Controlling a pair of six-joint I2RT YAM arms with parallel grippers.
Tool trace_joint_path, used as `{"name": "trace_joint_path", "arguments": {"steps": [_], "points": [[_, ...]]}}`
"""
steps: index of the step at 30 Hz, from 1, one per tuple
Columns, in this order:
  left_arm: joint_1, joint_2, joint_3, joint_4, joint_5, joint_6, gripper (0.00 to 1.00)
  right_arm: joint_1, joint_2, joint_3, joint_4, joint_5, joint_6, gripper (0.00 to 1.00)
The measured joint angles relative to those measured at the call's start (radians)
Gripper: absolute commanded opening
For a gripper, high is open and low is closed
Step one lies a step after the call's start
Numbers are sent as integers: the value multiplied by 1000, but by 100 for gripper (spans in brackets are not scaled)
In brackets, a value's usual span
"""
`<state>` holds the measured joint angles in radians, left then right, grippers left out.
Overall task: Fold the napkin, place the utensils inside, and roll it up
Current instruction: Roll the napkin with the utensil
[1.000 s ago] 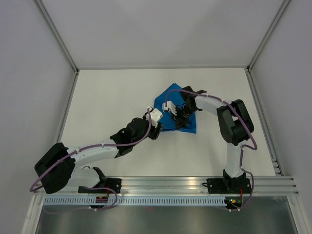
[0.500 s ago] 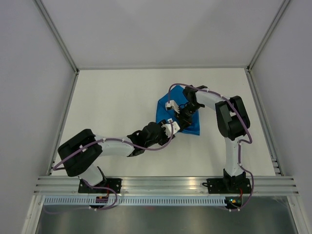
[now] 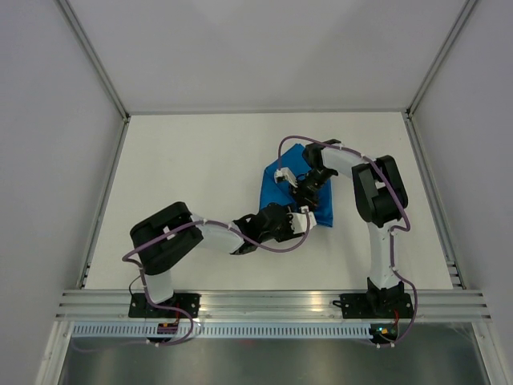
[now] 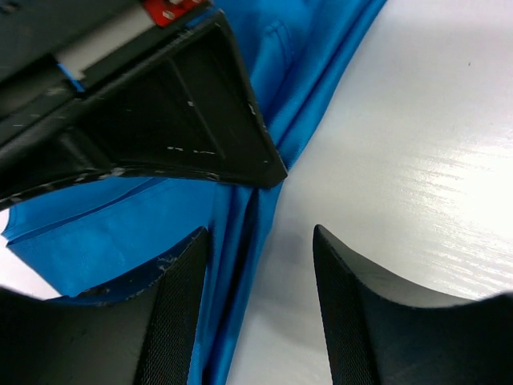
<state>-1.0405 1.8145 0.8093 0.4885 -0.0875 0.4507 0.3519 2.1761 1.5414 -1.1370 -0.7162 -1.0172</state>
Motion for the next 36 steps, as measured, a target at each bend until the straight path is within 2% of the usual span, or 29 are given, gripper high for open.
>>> {"name": "trace_joint_path", "arguments": {"steps": [4,10,13,14,19,22,23,26,31,34,36], "points": [[-1,33,8,7,0,27,59,-3,12,12,-24,-2,-1,16],[-1,66,41,8,4,55,50,-9,35,34,-72,-3,-3,16],[-1,79,52,6,11,62,39,-10,48,47,-96,-2,-4,16],[-1,82,55,5,12,64,32,-11,51,50,-103,-2,-4,16],[-5,92,75,-29,28,67,14,-14,61,59,-121,-2,-4,16],[-5,98,101,-70,43,68,8,-16,62,61,-127,3,-4,16],[-5,101,115,-91,51,68,3,-17,62,61,-129,6,-5,16],[-4,109,152,-142,73,69,2,-25,62,61,-136,12,-5,17],[13,113,192,-212,122,68,2,-26,56,57,-138,16,-4,29],[29,114,208,-235,171,62,2,-30,39,43,-134,15,5,44],[41,116,217,-249,202,54,2,-31,21,34,-129,17,16,48]]}}
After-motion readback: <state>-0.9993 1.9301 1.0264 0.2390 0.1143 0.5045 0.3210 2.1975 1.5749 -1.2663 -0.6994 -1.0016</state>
